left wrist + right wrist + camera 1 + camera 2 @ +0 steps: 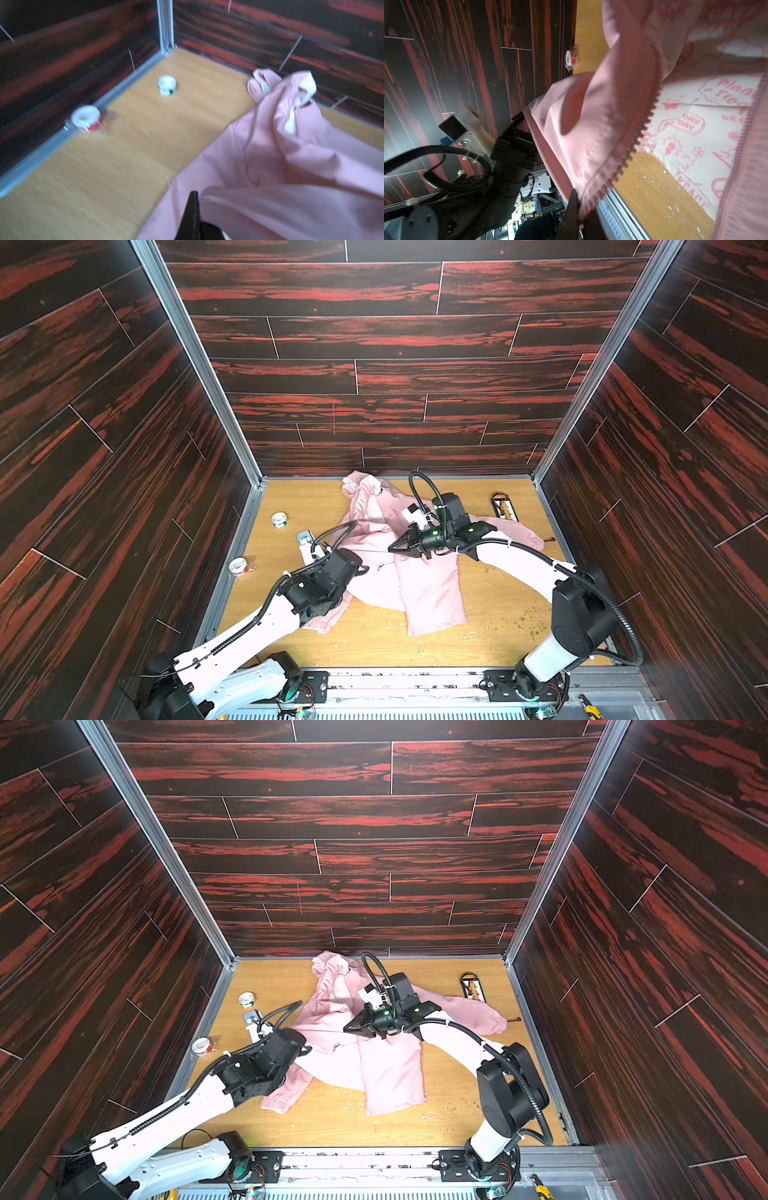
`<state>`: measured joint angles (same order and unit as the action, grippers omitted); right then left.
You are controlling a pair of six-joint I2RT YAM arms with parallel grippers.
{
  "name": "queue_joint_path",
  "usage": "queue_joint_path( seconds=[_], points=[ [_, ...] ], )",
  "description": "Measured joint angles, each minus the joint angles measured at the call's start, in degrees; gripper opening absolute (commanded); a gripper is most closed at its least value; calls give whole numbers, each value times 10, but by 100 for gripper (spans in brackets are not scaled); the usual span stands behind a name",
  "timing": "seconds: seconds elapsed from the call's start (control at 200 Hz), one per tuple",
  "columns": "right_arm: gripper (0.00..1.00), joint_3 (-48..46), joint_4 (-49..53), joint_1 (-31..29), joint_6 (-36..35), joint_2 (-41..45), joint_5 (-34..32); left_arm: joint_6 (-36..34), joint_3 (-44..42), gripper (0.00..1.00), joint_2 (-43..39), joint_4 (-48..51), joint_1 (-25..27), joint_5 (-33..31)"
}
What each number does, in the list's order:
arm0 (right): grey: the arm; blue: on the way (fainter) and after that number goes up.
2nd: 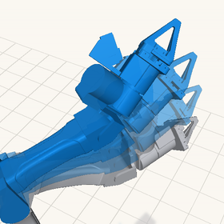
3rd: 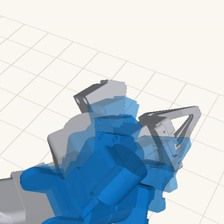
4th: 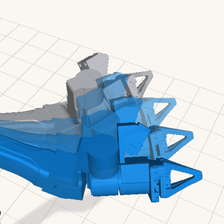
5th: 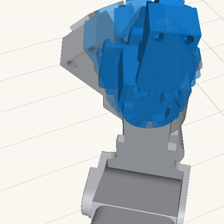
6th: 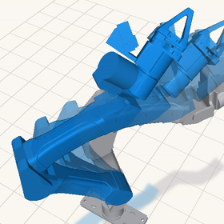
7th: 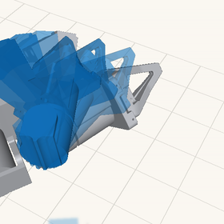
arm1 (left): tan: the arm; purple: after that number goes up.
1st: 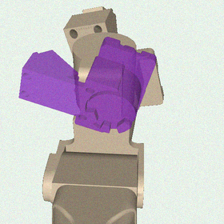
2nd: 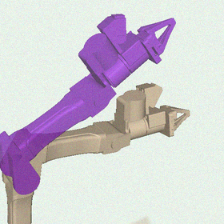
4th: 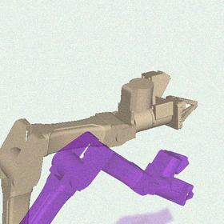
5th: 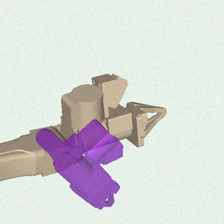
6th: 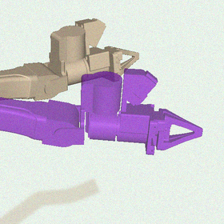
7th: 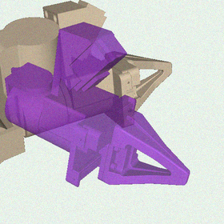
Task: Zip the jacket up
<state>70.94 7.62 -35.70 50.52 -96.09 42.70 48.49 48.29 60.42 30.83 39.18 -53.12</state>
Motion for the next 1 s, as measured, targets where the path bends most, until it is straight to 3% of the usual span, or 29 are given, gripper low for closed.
queue_joint_path(
  seconds=[0.155, 0.271, 0.381, 0.511, 0.561, 0.661, 0.711, 1.002],
  points=[
    [0, 109, -37, -1, 0, -70, -12, -112, 98, 0, 31, -23, -76, -6],
    [0, 146, -57, -5, -2, -89, -14, -150, 119, 0, 24, -31, -93, -5],
    [0, 127, -64, -6, -5, -91, -14, -133, 77, 0, -4, -24, -95, 26],
    [0, 76, -72, -7, -7, -102, -10, -70, -37, 0, -45, -14, -95, 102],
    [0, 57, -70, -8, -9, -110, -8, -41, -80, 11, -53, -9, -95, 136],
    [0, 36, -58, -11, -16, -130, -10, 19, -141, 47, -69, 15, -99, 175],
    [0, 32, -50, -7, -17, -140, -14, 47, -162, 58, -88, 30, -104, 187],
    [0, 38, -47, 1, -20, -190, -19, 150, -237, 67, -223, 21, -100, 308]
  ],
)
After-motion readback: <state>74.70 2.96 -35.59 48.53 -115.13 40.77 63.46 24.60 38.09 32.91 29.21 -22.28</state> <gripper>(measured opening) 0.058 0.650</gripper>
